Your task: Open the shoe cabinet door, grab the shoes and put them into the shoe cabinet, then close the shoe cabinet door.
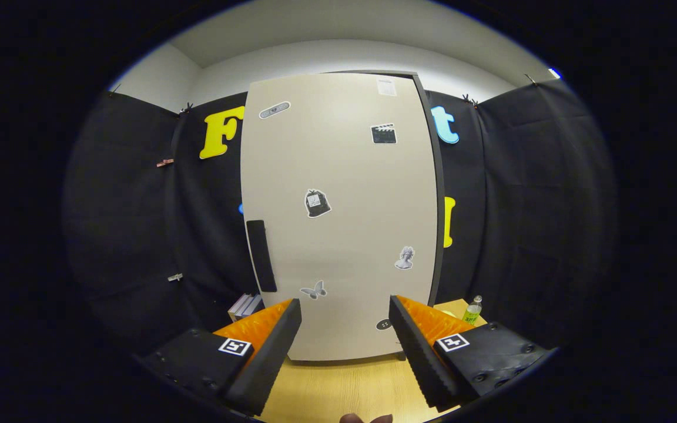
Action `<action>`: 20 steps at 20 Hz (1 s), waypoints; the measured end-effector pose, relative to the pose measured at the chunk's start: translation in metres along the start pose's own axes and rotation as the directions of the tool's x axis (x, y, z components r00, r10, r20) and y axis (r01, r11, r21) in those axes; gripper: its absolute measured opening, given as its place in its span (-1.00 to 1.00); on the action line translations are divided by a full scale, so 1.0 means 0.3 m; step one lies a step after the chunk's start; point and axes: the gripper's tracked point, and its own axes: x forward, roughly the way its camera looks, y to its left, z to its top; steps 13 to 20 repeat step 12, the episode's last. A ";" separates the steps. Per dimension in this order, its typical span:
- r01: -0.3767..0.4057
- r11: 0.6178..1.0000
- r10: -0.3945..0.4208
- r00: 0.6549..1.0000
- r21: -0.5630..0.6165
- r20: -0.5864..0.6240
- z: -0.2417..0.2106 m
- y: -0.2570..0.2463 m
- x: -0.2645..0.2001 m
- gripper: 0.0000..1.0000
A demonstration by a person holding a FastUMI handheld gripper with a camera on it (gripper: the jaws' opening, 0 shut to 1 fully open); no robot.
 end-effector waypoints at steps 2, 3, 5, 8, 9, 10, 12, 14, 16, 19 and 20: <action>0.001 1.000 -0.001 1.000 0.000 0.000 -0.001 0.001 0.000 0.97; 0.001 1.000 -0.001 1.000 0.000 0.001 0.001 -0.003 -0.003 0.97; 0.003 1.000 -0.003 1.000 -0.006 0.004 0.003 -0.004 -0.002 0.97; 0.007 1.000 -0.007 1.000 -0.007 0.004 0.002 -0.008 -0.006 0.97; 0.007 1.000 -0.007 1.000 -0.007 0.004 0.001 -0.009 -0.007 0.97; 0.008 1.000 -0.008 1.000 -0.007 0.005 0.003 -0.009 -0.010 0.97; 0.010 1.000 -0.010 1.000 -0.012 0.009 0.007 -0.010 -0.012 0.96; 0.010 1.000 -0.010 1.000 -0.012 0.009 0.007 -0.010 -0.012 0.96; 0.010 1.000 -0.010 1.000 -0.012 0.009 0.007 -0.010 -0.012 0.96; 0.010 1.000 -0.010 1.000 -0.012 0.009 0.007 -0.010 -0.012 0.96; 0.010 1.000 -0.010 1.000 -0.012 0.009 0.007 -0.010 -0.012 0.96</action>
